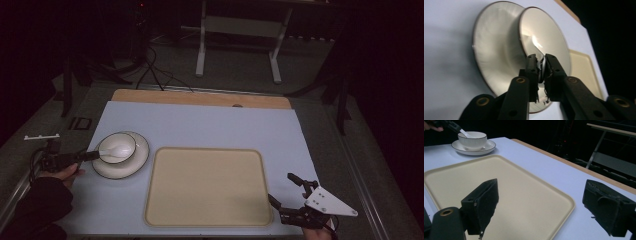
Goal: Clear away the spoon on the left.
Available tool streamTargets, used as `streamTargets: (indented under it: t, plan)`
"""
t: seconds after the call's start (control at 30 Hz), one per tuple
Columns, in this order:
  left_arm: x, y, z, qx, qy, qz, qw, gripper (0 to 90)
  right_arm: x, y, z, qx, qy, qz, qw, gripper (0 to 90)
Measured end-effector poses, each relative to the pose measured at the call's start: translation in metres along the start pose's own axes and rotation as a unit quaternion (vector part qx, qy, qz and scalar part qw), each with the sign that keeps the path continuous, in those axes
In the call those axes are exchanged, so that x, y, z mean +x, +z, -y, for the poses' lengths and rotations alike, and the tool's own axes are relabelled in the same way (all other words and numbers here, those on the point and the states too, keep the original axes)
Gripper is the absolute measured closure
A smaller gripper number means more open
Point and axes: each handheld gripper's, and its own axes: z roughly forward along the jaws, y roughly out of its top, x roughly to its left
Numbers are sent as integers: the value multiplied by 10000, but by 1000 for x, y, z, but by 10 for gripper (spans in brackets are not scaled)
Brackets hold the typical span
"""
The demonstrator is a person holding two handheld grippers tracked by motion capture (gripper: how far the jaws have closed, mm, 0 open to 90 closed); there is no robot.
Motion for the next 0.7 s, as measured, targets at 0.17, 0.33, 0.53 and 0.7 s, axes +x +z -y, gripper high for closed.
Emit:
streamTargets:
  t: [0.17,0.33,0.53,0.7]
  plan:
    - [-10,2,0,50,211,-86,9997,850,0,0,0,4,-6,3,10000,136]
    - [-17,3,2,-12,365,-246,9990,852,0,0,0,-1,9,3,10000,136]
    - [-26,2,3,-108,486,-312,9983,853,0,0,0,-7,15,1,10000,136]
    - [-34,-5,4,-157,604,-409,9972,853,-1,-1,0,-22,25,-8,10000,136]
